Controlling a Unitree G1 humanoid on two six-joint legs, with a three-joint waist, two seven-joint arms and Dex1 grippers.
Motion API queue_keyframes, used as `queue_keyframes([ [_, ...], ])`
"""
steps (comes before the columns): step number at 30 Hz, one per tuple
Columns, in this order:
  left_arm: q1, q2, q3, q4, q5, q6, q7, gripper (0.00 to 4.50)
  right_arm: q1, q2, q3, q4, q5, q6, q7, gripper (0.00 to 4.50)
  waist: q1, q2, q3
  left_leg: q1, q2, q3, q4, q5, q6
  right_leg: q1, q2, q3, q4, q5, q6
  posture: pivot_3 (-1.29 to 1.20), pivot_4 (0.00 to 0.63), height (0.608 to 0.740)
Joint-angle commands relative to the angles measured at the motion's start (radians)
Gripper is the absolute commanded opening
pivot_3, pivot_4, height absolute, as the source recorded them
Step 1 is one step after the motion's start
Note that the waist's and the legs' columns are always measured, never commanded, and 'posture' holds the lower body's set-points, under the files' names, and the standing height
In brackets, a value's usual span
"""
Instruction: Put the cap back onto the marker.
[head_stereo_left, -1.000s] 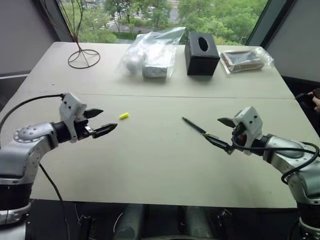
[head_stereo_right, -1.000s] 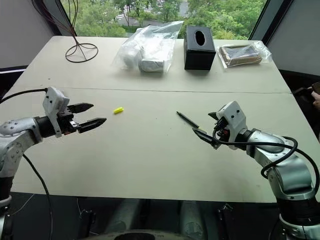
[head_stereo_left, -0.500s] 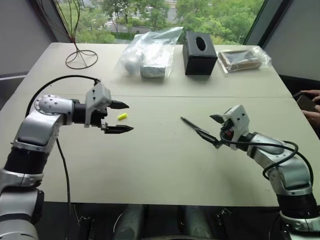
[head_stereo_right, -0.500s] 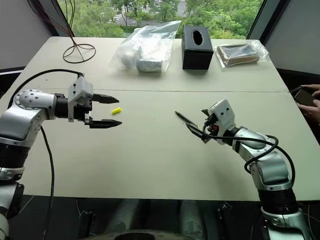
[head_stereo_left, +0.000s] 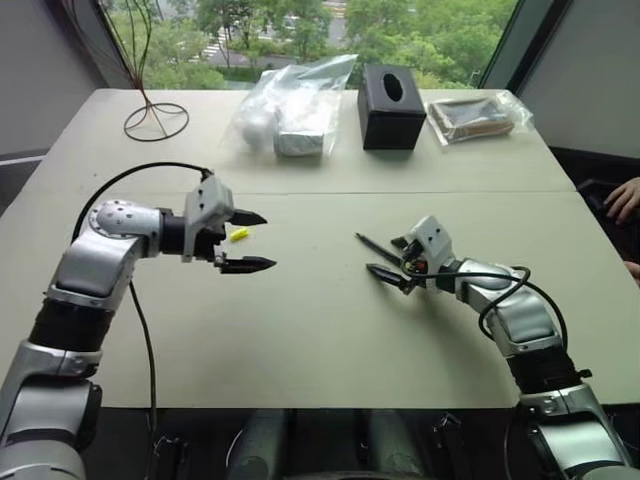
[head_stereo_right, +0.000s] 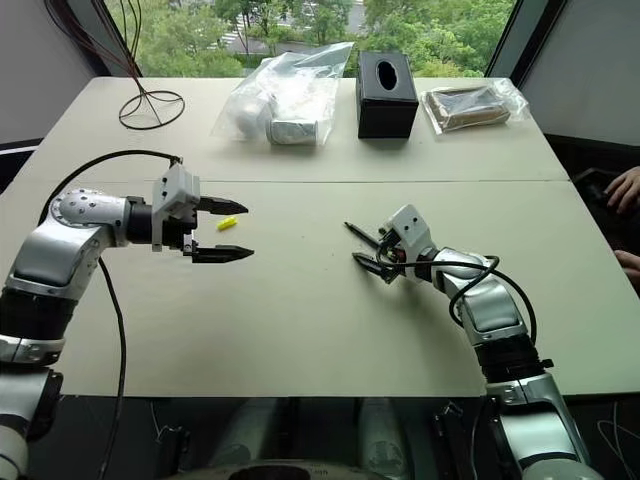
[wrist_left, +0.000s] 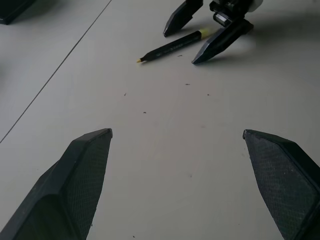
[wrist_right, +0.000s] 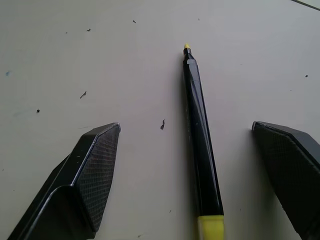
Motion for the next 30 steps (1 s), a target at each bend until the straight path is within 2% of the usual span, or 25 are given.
queue_keyframes([
  [1,-0.004,0.009,0.043,-0.024,-0.008,-0.003,0.013,4.39,-0.023,0.005,-0.025,-0.004,0.027,0.003,0.032,4.38,0.0,0.0,0.0,0.0,0.0,0.0,0.0,0.0,0.0,0.0,0.0,0.0,0.0,0.0,0.0,0.0,0.15,0.74],
  [13,0.011,-0.012,0.046,-0.015,-0.003,-0.017,0.039,4.39,-0.044,0.045,-0.015,0.061,-0.004,-0.034,0.033,4.38,0.0,0.0,0.0,0.0,0.0,0.0,0.003,0.0,0.0,0.001,0.0,0.0,0.001,0.0,0.0,0.0,0.15,0.74],
  [16,0.013,-0.014,0.045,-0.018,-0.003,-0.019,0.045,4.47,-0.049,0.049,-0.013,0.082,-0.012,-0.041,0.03,3.11,0.0,0.0,0.0,0.0,0.0,0.0,0.004,0.0,0.0,0.001,0.0,0.0,0.001,0.0,0.0,0.0,0.15,0.74],
  [21,0.009,-0.017,0.048,-0.02,-0.003,-0.017,0.058,4.47,-0.057,0.05,-0.008,0.111,-0.031,-0.047,0.024,0.44,0.0,0.0,0.0,0.0,0.0,0.0,0.004,0.0,0.0,0.001,0.0,0.0,0.001,0.0,0.0,0.0,0.15,0.74],
  [22,0.01,-0.017,0.05,-0.022,-0.004,-0.016,0.061,4.47,-0.057,0.05,-0.008,0.111,-0.035,-0.048,0.024,0.03,0.0,0.0,0.0,0.0,0.0,0.0,0.004,0.0,0.0,0.001,0.0,0.0,0.001,0.0,0.0,0.0,0.15,0.74],
  [30,0.022,-0.003,0.064,-0.014,0.001,-0.024,0.076,4.47,-0.08,0.033,0.005,0.071,-0.078,-0.07,0.024,0.03,-0.001,0.0,0.0,0.0,0.0,0.0,0.005,0.0,0.0,0.001,0.001,0.0,0.001,0.0,0.0,0.0,0.15,0.74],
])
